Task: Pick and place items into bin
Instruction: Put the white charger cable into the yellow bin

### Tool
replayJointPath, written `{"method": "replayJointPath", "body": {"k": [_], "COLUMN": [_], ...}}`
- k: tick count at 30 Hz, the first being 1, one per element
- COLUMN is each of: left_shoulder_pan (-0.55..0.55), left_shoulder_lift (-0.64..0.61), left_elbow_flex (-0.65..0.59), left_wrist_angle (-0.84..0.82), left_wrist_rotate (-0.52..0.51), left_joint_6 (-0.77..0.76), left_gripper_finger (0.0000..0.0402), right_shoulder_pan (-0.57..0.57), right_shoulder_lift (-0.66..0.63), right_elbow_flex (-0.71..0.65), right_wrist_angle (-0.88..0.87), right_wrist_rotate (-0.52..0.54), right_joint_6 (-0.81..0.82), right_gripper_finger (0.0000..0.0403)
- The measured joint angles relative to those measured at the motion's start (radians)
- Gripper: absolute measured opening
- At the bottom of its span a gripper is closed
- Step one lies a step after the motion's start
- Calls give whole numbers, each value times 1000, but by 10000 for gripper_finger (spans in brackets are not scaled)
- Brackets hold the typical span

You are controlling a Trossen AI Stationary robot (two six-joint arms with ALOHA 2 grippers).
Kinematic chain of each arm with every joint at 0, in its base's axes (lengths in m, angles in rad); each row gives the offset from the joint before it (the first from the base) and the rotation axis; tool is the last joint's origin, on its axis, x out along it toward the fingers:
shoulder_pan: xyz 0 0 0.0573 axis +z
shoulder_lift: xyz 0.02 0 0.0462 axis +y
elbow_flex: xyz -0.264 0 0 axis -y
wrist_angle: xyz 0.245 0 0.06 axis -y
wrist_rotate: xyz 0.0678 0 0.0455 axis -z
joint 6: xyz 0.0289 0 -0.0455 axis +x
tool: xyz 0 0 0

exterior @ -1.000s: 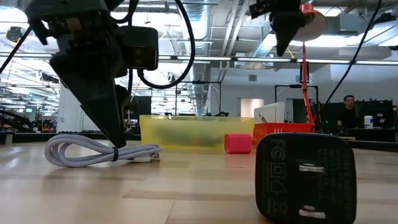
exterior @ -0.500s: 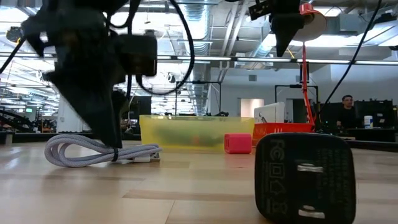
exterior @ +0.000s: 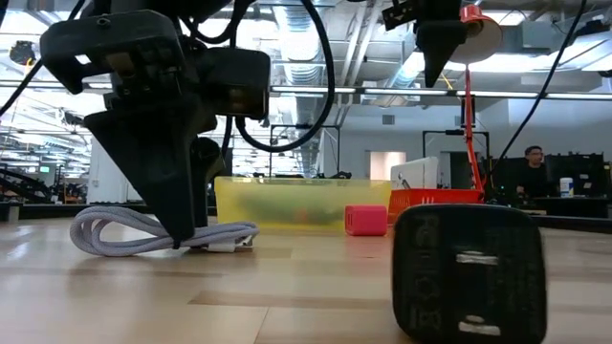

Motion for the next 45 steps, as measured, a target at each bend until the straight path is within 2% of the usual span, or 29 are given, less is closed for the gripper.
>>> {"method": "replayJointPath", "body": {"k": [4, 10, 13, 16, 20, 26, 34, 37, 45], "left_shoulder_pan": [15, 32, 33, 31, 22, 20, 71, 112, 242], "left_shoulder_lift": [1, 2, 2, 5, 15, 10, 8, 7, 7], "left_elbow_flex": [0, -1, 1, 51, 162, 356, 506, 523, 524], "left_wrist_angle": [-24, -51, -54, -137, -365, -613, -832, -867, -830], "left_wrist_rotate": [5, 8, 8, -29, -166, -406, -706, -748, -749], "left_joint_6": [16, 52, 62, 98, 163, 259, 362, 402, 545], "left_gripper_finger": [158, 27, 26, 33, 24, 23, 23, 23, 24], "right_shoulder_pan": [1, 2, 2, 2, 2, 2, 2, 2, 2], "right_shoulder_lift": [0, 0, 0, 0, 0, 0, 0, 0, 0], "right_elbow_flex": [0, 0, 0, 0, 0, 0, 0, 0, 0], "right_wrist_angle": [0, 0, 0, 0, 0, -2, -10, -9, -10], "right_wrist_rotate": [0, -2, -2, -2, -3, -3, -3, -3, -3], "right_joint_6": [0, 0, 1, 0, 0, 0, 0, 0, 0], "right_gripper_finger": [102, 102, 102, 102, 102, 102, 102, 102, 102]}}
